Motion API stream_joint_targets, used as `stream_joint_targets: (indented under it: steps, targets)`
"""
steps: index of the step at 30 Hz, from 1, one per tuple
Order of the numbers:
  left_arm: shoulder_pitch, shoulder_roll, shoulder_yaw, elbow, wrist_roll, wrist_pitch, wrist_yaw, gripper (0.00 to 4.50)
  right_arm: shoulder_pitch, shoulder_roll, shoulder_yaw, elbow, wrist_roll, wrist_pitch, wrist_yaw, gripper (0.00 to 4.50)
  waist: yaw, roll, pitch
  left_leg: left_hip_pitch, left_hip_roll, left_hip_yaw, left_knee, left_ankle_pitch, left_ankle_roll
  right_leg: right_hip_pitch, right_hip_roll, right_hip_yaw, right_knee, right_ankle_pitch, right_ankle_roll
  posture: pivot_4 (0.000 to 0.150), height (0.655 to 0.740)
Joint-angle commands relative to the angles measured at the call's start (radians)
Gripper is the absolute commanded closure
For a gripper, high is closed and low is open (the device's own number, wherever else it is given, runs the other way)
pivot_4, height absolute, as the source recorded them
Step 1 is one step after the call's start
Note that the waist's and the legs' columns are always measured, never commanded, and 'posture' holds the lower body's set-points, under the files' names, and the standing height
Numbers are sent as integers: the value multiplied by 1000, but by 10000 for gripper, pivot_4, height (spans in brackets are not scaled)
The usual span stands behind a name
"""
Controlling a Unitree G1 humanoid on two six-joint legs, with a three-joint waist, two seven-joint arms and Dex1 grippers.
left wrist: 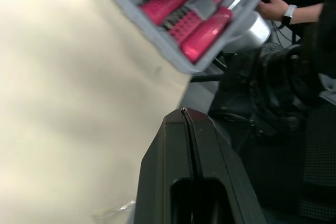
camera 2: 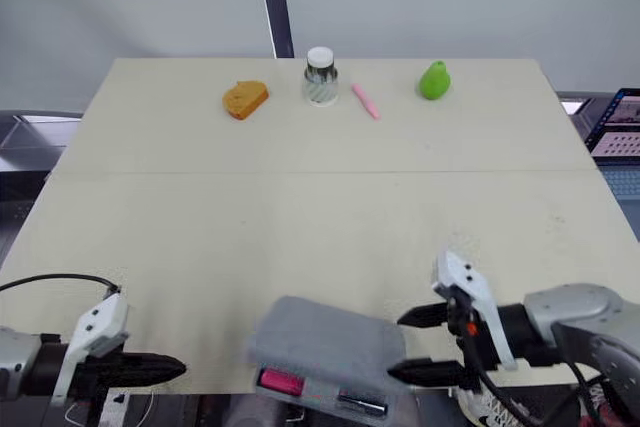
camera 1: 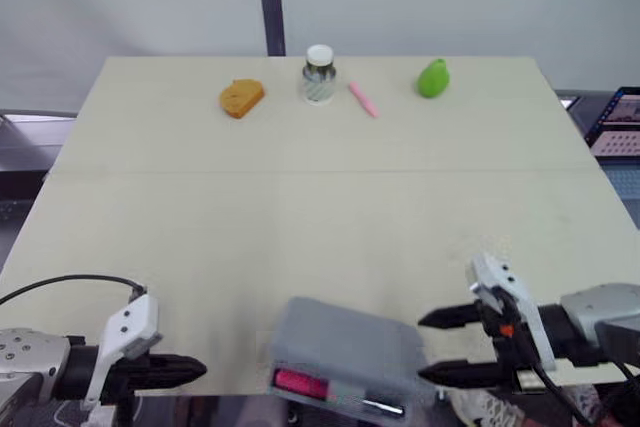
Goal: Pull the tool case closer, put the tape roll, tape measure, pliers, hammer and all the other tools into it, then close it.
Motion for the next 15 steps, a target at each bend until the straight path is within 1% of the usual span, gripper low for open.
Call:
stream_joint_targets:
  steps: [1, 3, 5, 6, 8, 12, 15]
  targets:
    - [-4, -14, 16, 48, 3, -40, -25, 45000, 83, -5, -105, -34, 16, -28, 0, 820, 2, -2, 0, 0, 0, 1, 0, 0, 0, 0, 0, 0, 0, 0, 0, 1500, 6950]
    - [-55, -33, 18, 80, 7, -69, 4, 45000, 173, -1, -184, -17, -64, -101, 35, 820, 3, -3, 0, 0, -1, 1, 1, 1, 2, 1, -2, 0, -1, 1, 2, 1500, 6950]
    - [-83, -48, 13, 97, 22, -97, 26, 45000, 243, 2, -223, -11, -123, -170, 64, 820, 9, -4, -1, 0, -2, 1, 1, 3, 4, 3, -3, 2, -4, 3, 5, 1500, 6950]
    - [-92, -60, 11, 104, 46, -128, 43, 45000, 278, 20, -239, -3, -165, -230, 77, 820, 9, -4, -1, 0, -2, 1, 1, 3, 4, 4, -3, 2, -8, 3, 6, 1500, 6950]
    - [-109, -88, 0, 134, 92, -207, 63, 45000, 342, 40, -257, 33, -244, -329, 108, 820, 10, -6, -2, 1, -2, 1, 1, 5, 4, 4, -3, 4, -10, 5, 8, 1500, 6950]
    - [-119, -115, -11, 147, 126, -256, 85, 45000, 388, 51, -246, 90, -315, -429, 139, 820, 5, -6, -2, 3, -2, 2, 1, 5, 3, 4, -3, 6, -8, 4, 7, 1500, 6950]
    - [-132, -126, -14, 143, 104, -251, 85, 45000, 379, 63, -218, 122, -336, -468, 132, 820, 0, -6, -2, 2, -2, 2, 1, 5, 3, 3, -3, 5, -6, 4, 7, 1500, 6950]
